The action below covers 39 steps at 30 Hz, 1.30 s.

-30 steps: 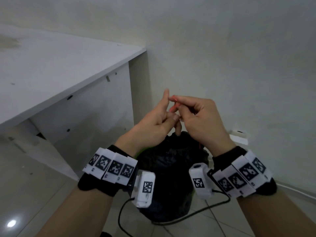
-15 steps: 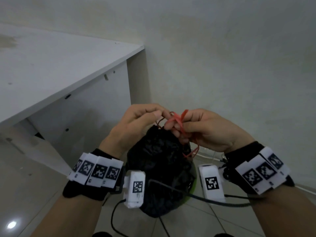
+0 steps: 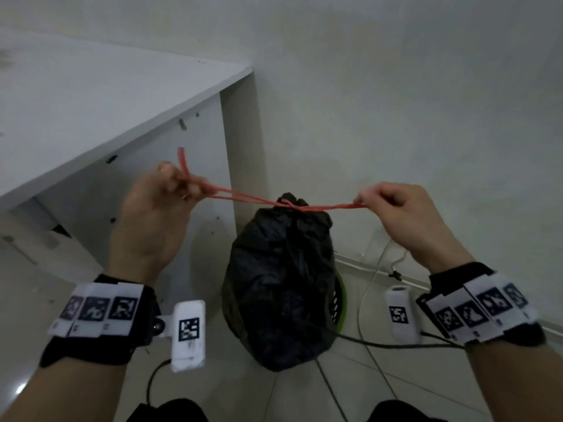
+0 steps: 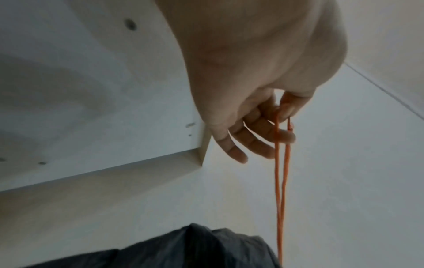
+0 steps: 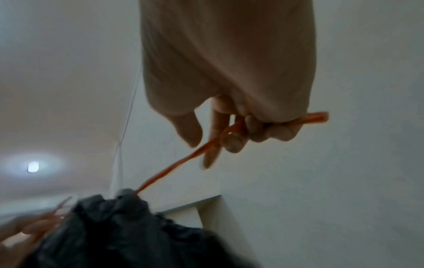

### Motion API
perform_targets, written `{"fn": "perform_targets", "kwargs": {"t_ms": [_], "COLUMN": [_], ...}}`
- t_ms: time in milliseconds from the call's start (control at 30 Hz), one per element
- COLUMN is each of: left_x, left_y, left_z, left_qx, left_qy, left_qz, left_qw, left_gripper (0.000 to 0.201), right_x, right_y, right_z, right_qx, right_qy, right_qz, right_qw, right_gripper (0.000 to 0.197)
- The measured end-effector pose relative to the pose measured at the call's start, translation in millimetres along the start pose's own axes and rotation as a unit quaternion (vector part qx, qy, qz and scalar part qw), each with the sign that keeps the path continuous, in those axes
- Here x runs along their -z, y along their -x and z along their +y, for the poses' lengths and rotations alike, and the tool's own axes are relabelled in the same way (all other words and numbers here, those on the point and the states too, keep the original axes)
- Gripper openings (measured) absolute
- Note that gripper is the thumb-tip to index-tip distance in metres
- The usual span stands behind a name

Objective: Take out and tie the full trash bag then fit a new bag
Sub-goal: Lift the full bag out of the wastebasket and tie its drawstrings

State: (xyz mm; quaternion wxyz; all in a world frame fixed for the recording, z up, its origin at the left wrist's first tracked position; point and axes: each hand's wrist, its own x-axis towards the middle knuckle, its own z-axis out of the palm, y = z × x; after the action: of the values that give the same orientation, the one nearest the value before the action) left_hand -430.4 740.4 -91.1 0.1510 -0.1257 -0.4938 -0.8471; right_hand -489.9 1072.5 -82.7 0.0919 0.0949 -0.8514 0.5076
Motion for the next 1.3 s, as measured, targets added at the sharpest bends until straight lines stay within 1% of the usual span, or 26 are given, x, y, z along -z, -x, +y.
{"fn": "perform_targets", "kwargs": {"t_ms": [67, 133, 200, 267, 333, 367, 433, 467, 533, 567, 600, 633, 700, 767, 833, 867, 900, 933, 967, 1000, 1033, 1067, 1133, 1200, 1267, 1300], "left_x": [14, 19, 22, 26, 25, 19, -8, -20, -32, -30, -25, -20, -16, -17, -15, -12, -10, -10, -10, -12, -12, -10, -5, -4, -7, -8], "left_y": [-3, -4, -2, 1, 8, 13, 25, 30, 34, 34, 34, 35, 37, 40, 43, 45, 47, 50, 52, 53, 53, 51, 45, 38, 35, 35], "left_z": [-3, -18, -38, -51, -54, -53, -54, -59, -76, -88, -99, -108, -122, -130, -131, -129, -126, -123, -123, -125, -132, -139, -148, -152, -154, -156], "left_qx": [0.020, 0.039, 0.064, 0.081, 0.024, -0.039, -0.152, -0.158, -0.050, 0.006, 0.041, 0.058, 0.089, 0.131, 0.126, 0.113, 0.102, 0.098, 0.097, 0.088, 0.070, 0.063, 0.082, 0.150, 0.251, 0.287], "left_qy": [0.002, -0.147, -0.292, -0.372, -0.461, -0.508, -0.611, -0.645, -0.675, -0.672, -0.655, -0.624, -0.524, -0.430, -0.404, -0.401, -0.407, -0.433, -0.475, -0.518, -0.542, -0.541, -0.532, -0.518, -0.468, -0.447], "left_qz": [0.100, 0.156, 0.153, 0.148, 0.153, 0.140, 0.033, -0.048, -0.200, -0.251, -0.280, -0.281, -0.234, -0.185, -0.123, -0.115, -0.148, -0.205, -0.263, -0.298, -0.294, -0.261, -0.164, -0.084, -0.058, -0.056], "left_qw": [0.995, 0.976, 0.942, 0.913, 0.874, 0.849, 0.777, 0.746, 0.708, 0.696, 0.700, 0.727, 0.814, 0.874, 0.898, 0.902, 0.895, 0.872, 0.834, 0.797, 0.784, 0.797, 0.827, 0.838, 0.845, 0.845], "left_gripper": [0.037, 0.046, 0.034, 0.008, 0.054, 0.067, 0.078, 0.080, 0.087, 0.083, 0.069, 0.052, 0.035, 0.033, 0.029, 0.036, 0.053, 0.074, 0.093, 0.102, 0.097, 0.082, 0.045, 0.027, 0.019, 0.018], "right_x": [12, 19, 19, 17, 18, 17, 9, 1, -19, -30, -42, -55, -76, -95, -104, -105, -105, -105, -106, -109, -111, -114, -113, -108, -115, -121], "right_y": [5, 6, 7, 14, 25, 29, 37, 42, 52, 59, 67, 76, 89, 88, 74, 65, 58, 53, 50, 45, 43, 40, 44, 60, 76, 81], "right_z": [17, 35, 46, 43, 32, 28, 18, 14, 10, 11, 16, 25, 45, 72, 86, 84, 80, 75, 66, 62, 57, 57, 66, 72, 83, 89], "right_qx": [0.006, -0.005, -0.003, -0.022, -0.049, -0.056, -0.047, -0.019, 0.100, 0.156, 0.189, 0.196, 0.184, 0.172, 0.108, 0.059, 0.007, -0.052, -0.121, -0.196, -0.245, -0.260, -0.185, -0.009, 0.131, 0.150], "right_qy": [0.088, 0.157, 0.194, 0.205, 0.259, 0.297, 0.355, 0.361, 0.297, 0.245, 0.209, 0.199, 0.200, 0.115, 0.036, 0.013, -0.024, -0.072, -0.143, -0.200, -0.227, -0.215, -0.111, -0.002, 0.111, 0.138], "right_qz": [-0.028, -0.003, 0.004, -0.038, -0.105, -0.122, -0.097, -0.065, -0.018, -0.032, -0.070, -0.119, -0.200, -0.177, -0.108, -0.088, -0.090, -0.100, -0.114, -0.125, -0.132, -0.133, -0.132, -0.155, -0.198, -0.196], "right_qw": [0.996, 0.988, 0.981, 0.978, 0.959, 0.946, 0.929, 0.930, 0.949, 0.957, 0.957, 0.953, 0.941, 0.962, 0.988, 0.994, 0.996, 0.991, 0.976, 0.952, 0.933, 0.932, 0.968, 0.988, 0.965, 0.959], "right_gripper": [0.030, 0.033, 0.030, 0.021, 0.035, 0.044, 0.049, 0.047, 0.039, 0.039, 0.045, 0.057, 0.076, 0.060, 0.033, 0.022, 0.015, 0.018, 0.024, 0.029, 0.030, 0.029, 0.028, 0.055, 0.085, 0.083]}}
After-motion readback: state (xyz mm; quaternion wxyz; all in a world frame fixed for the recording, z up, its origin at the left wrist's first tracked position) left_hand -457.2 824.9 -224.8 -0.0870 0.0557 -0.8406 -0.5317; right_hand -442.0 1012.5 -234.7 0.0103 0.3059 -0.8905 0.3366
